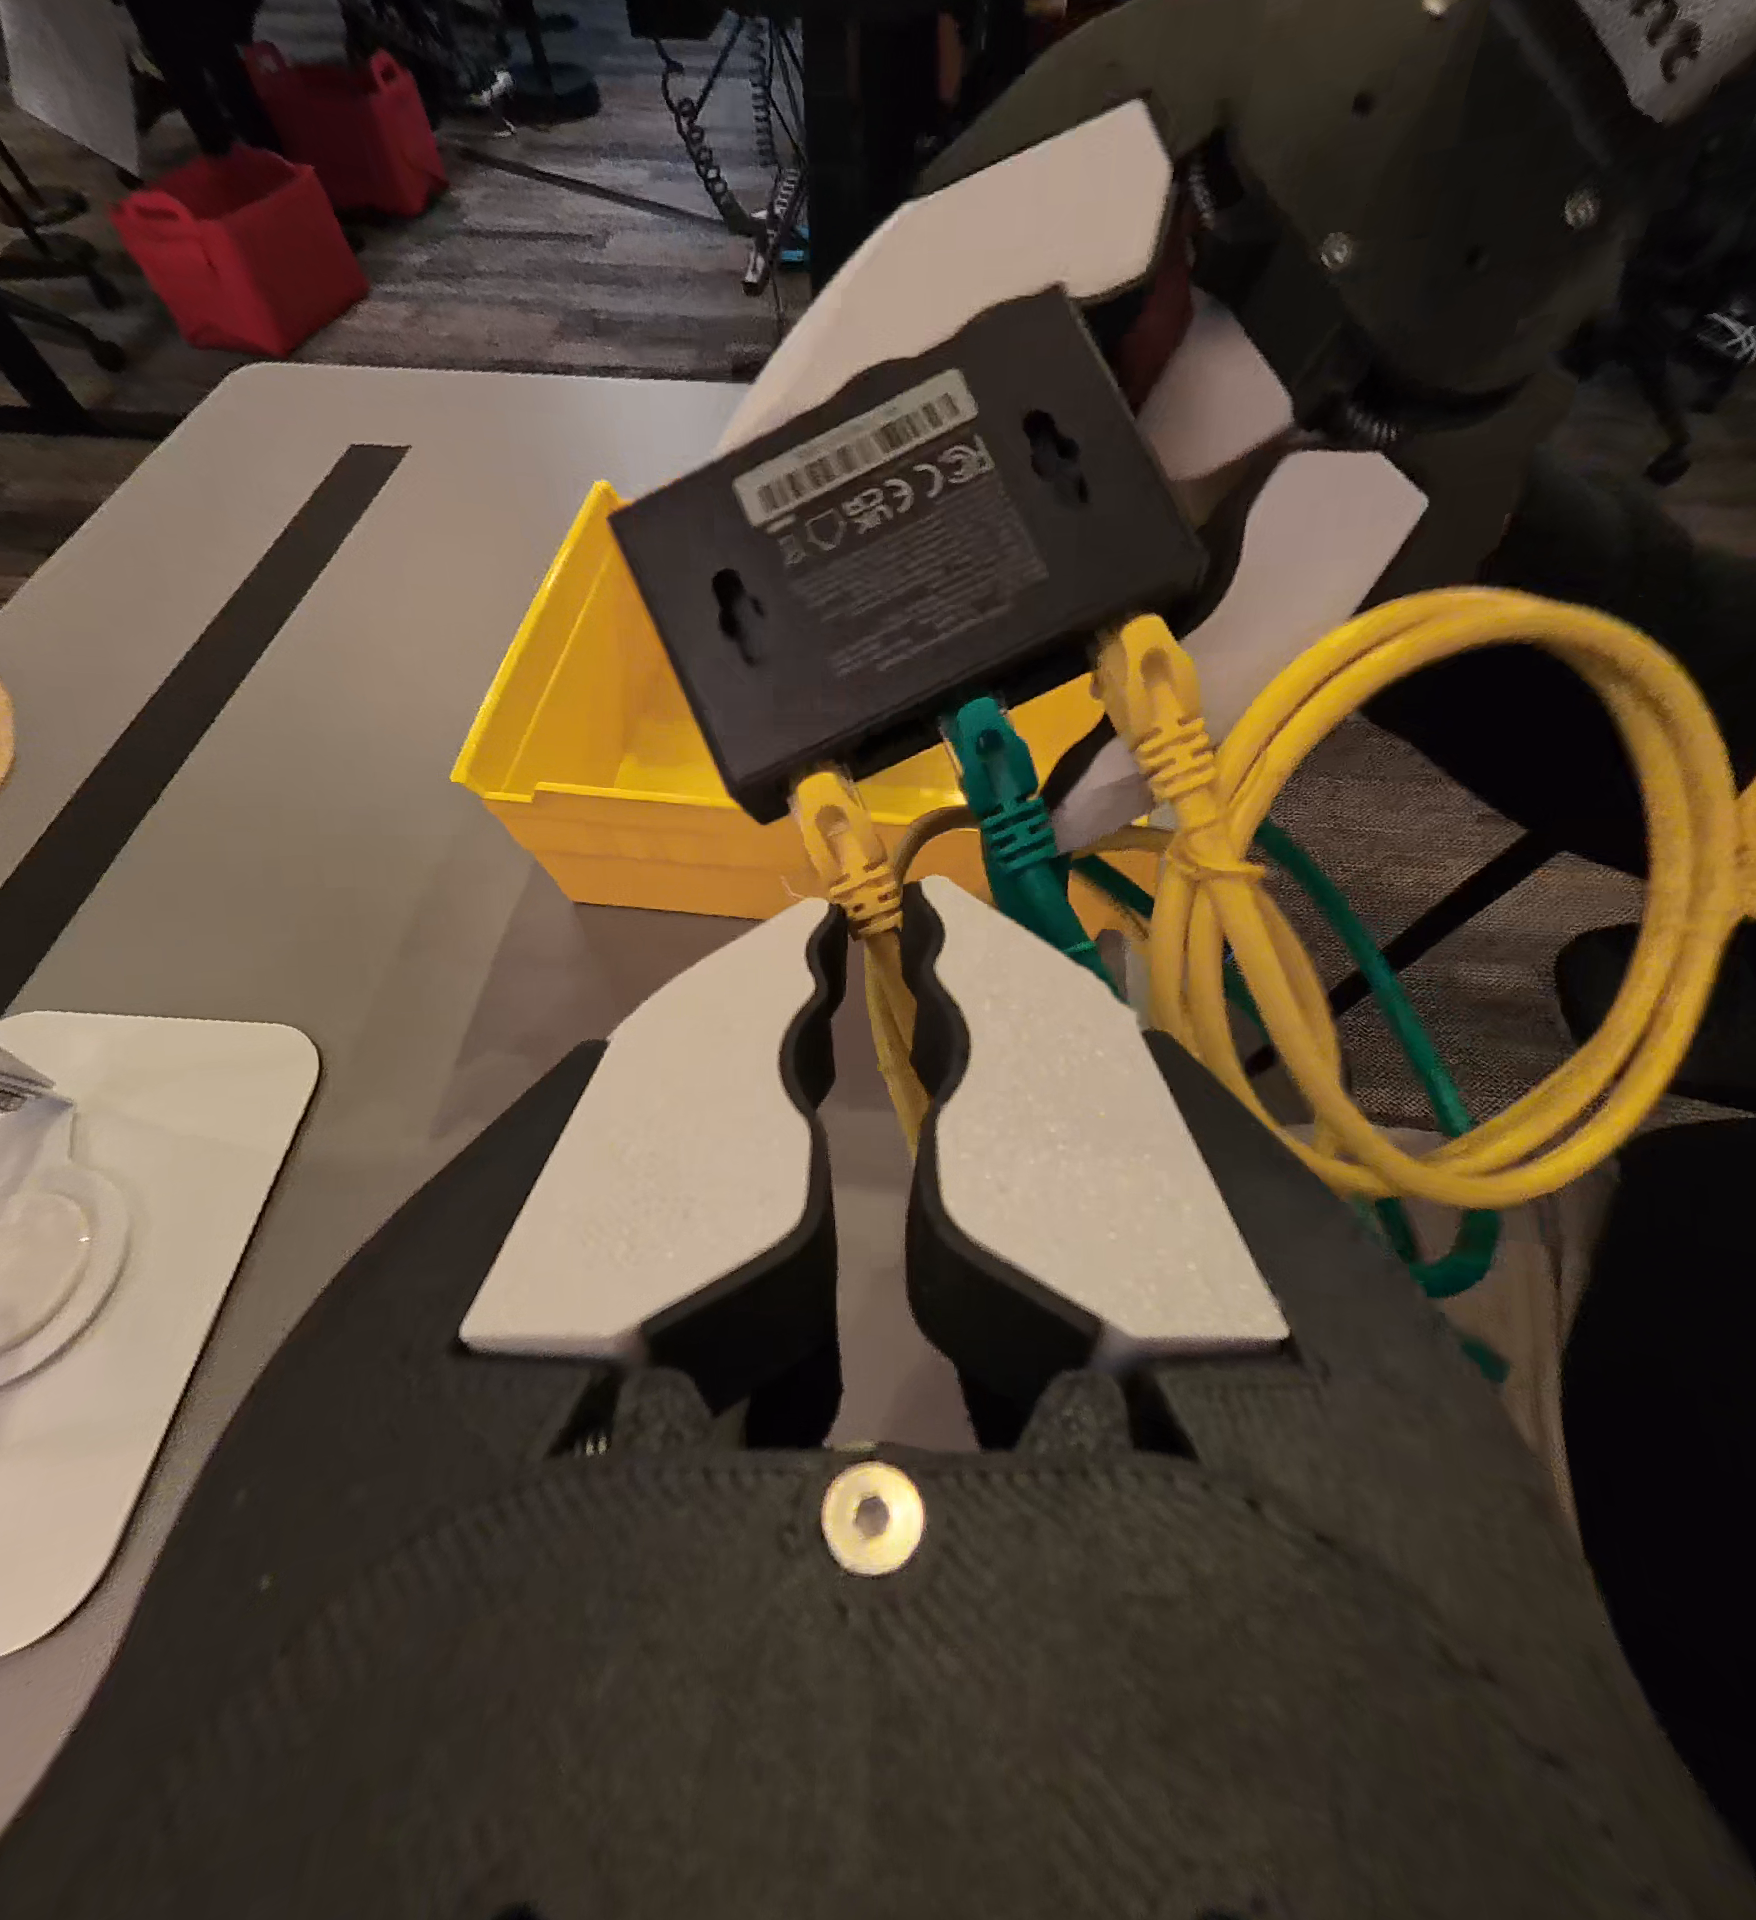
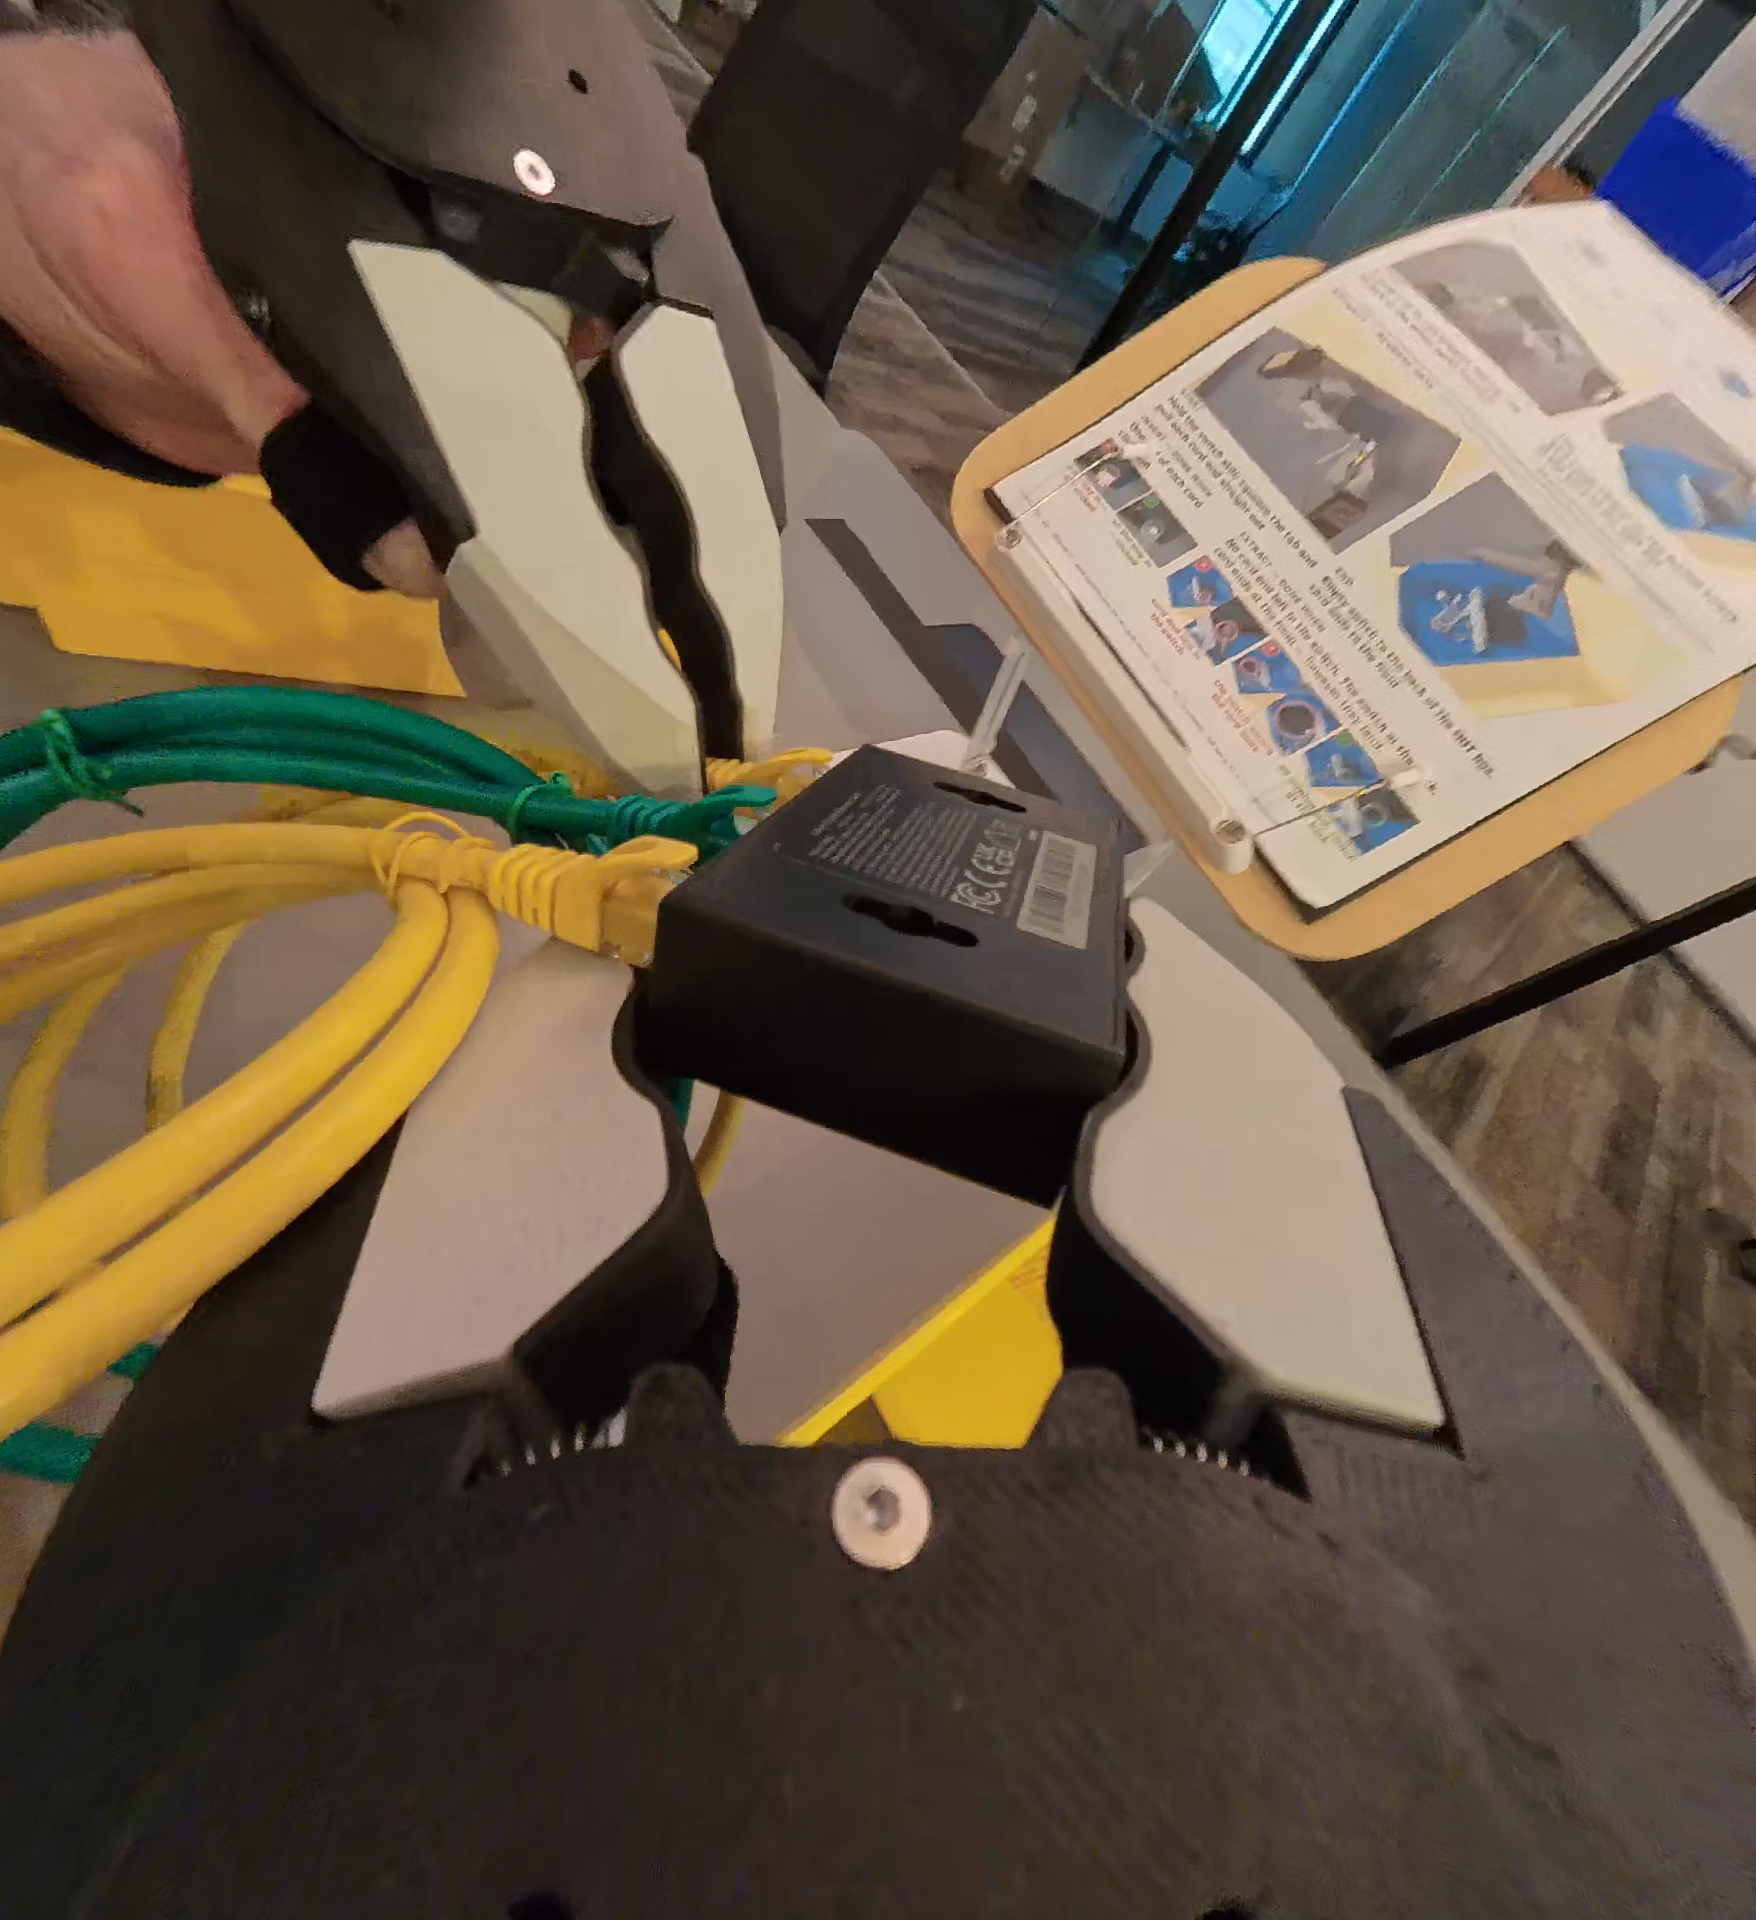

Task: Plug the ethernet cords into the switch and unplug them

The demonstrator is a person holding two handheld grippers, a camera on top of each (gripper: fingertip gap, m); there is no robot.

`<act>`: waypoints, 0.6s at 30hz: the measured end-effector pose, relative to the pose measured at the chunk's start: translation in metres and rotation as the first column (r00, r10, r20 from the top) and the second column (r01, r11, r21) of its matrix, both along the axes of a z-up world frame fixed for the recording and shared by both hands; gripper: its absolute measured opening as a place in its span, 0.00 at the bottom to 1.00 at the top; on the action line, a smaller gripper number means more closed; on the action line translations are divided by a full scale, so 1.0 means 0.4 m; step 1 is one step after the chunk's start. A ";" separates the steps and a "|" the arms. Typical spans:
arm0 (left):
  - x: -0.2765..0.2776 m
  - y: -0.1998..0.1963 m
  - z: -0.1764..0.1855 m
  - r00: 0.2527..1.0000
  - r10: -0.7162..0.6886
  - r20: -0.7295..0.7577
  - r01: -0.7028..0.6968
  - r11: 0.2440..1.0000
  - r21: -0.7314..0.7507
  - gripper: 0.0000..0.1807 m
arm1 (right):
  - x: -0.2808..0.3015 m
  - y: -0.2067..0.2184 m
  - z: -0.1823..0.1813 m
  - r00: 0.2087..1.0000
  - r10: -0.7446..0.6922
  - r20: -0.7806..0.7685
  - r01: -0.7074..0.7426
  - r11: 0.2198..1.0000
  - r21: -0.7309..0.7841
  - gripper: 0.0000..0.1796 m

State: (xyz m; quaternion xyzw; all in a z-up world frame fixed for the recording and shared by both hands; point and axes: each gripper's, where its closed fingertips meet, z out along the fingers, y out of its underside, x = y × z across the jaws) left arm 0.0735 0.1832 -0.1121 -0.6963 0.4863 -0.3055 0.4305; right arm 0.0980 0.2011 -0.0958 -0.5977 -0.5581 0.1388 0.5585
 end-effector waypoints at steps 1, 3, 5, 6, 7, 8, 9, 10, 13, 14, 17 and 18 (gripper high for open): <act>-0.005 0.000 0.002 1.000 -0.005 -0.015 0.005 1.000 -0.002 0.05 | -0.004 -0.002 0.004 1.000 -0.003 0.021 0.002 0.999 0.050 0.45; -0.013 0.003 0.006 0.999 -0.001 -0.049 0.001 1.000 0.014 0.05 | -0.010 -0.003 0.014 0.997 -0.023 0.075 0.008 0.982 0.190 0.45; -0.016 0.002 0.008 0.998 -0.003 -0.061 0.004 1.000 0.010 0.05 | -0.013 -0.008 0.028 0.991 -0.046 0.129 0.000 0.942 0.335 0.45; -0.018 0.005 0.009 0.998 0.003 -0.063 -0.002 1.000 0.015 0.05 | -0.013 -0.007 0.031 0.986 -0.069 0.154 0.006 0.927 0.374 0.45; -0.019 0.005 0.010 0.998 0.004 -0.064 -0.004 1.000 0.010 0.05 | -0.012 -0.006 0.034 0.981 -0.086 0.177 0.006 0.911 0.411 0.44; -0.020 0.005 0.011 0.998 0.003 -0.065 -0.003 1.000 0.008 0.05 | -0.014 -0.008 0.037 0.978 -0.087 0.190 -0.004 0.900 0.437 0.45; -0.019 0.004 0.012 0.998 0.003 -0.065 -0.002 1.000 0.013 0.05 | -0.014 -0.008 0.038 0.977 -0.083 0.194 -0.007 0.905 0.425 0.45; -0.018 0.002 0.012 0.998 0.003 -0.065 -0.002 1.000 0.011 0.05 | -0.013 -0.008 0.036 0.980 -0.072 0.188 -0.004 0.925 0.379 0.45; -0.013 0.005 0.021 0.999 0.008 -0.054 -0.006 1.000 0.026 0.05 | 0.001 -0.002 0.022 0.985 -0.053 0.165 0.019 0.979 0.202 0.46; -0.014 0.008 0.023 0.999 0.010 -0.053 -0.009 1.000 0.028 0.05 | 0.007 0.000 0.018 0.985 -0.054 0.163 0.028 0.987 0.158 0.47; -0.032 0.031 0.034 0.997 0.054 -0.047 -0.052 0.997 0.056 0.05 | 0.034 0.010 0.004 0.982 -0.079 0.170 0.068 0.995 0.072 0.53; -0.036 0.033 0.036 0.997 0.053 -0.052 -0.050 0.997 0.064 0.05 | 0.035 0.001 0.003 0.990 -0.047 0.133 0.045 0.999 0.013 0.53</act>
